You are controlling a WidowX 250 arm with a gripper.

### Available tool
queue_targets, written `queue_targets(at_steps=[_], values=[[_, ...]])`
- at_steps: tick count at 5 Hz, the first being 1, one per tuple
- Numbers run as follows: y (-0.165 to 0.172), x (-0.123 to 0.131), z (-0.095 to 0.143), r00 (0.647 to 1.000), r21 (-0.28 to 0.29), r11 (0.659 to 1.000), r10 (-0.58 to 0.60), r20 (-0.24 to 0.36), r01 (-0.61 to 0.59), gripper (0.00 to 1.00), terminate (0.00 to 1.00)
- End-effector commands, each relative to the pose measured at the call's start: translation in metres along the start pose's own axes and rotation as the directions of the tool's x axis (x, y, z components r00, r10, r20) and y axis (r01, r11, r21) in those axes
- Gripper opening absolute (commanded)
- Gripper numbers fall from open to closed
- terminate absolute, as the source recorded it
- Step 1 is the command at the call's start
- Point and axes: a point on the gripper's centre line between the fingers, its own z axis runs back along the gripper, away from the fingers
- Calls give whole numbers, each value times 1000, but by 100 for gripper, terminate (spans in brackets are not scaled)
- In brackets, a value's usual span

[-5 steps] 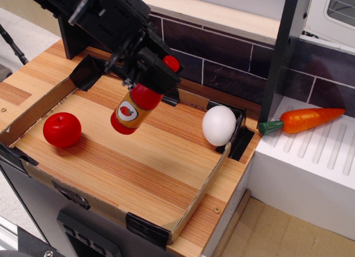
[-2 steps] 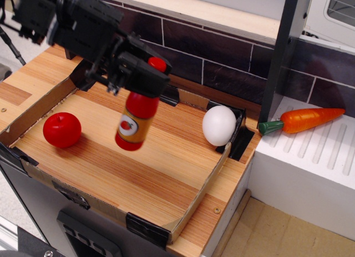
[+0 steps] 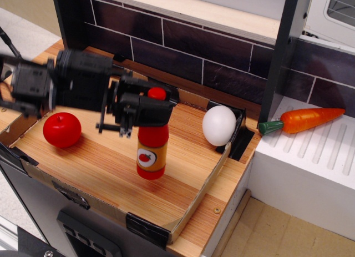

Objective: Upright hot sauce bottle

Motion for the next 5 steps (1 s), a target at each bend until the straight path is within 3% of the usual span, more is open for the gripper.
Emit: queue_targets(at_steps=[1,2,3,5], values=[[5,-33,-9,997,88,995,-52,55,47,0,0],[5,-42,-14,995,115,992,-54,80,45,0,0],[8,-43,-14,999,147,989,-34,34,29,100,0],[8,-27,-2,998,148,989,22,52,-29,100,0]])
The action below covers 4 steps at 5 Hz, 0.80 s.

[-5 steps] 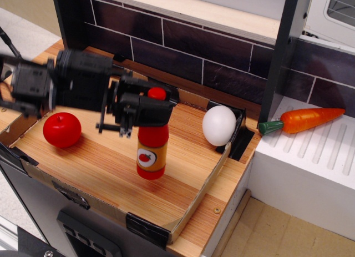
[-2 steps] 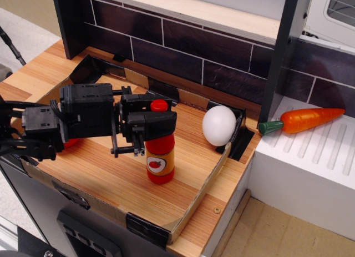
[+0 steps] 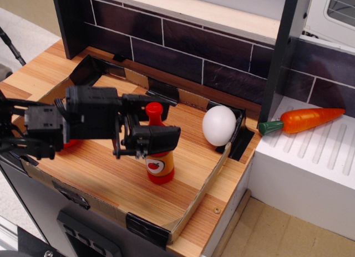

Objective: Upright hot sauce bottle

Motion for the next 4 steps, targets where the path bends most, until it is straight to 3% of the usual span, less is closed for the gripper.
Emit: queue_targets(at_steps=[1,2,3,4], values=[[2,16,13,1000,64,998,-3,-31,5,100,0],[1,44,17,998,87,995,57,-13,-56,100,0],[4,69,24,995,82,992,97,-38,-93,100,0],[12,78,28,977,152,988,34,-211,-1,100,100]])
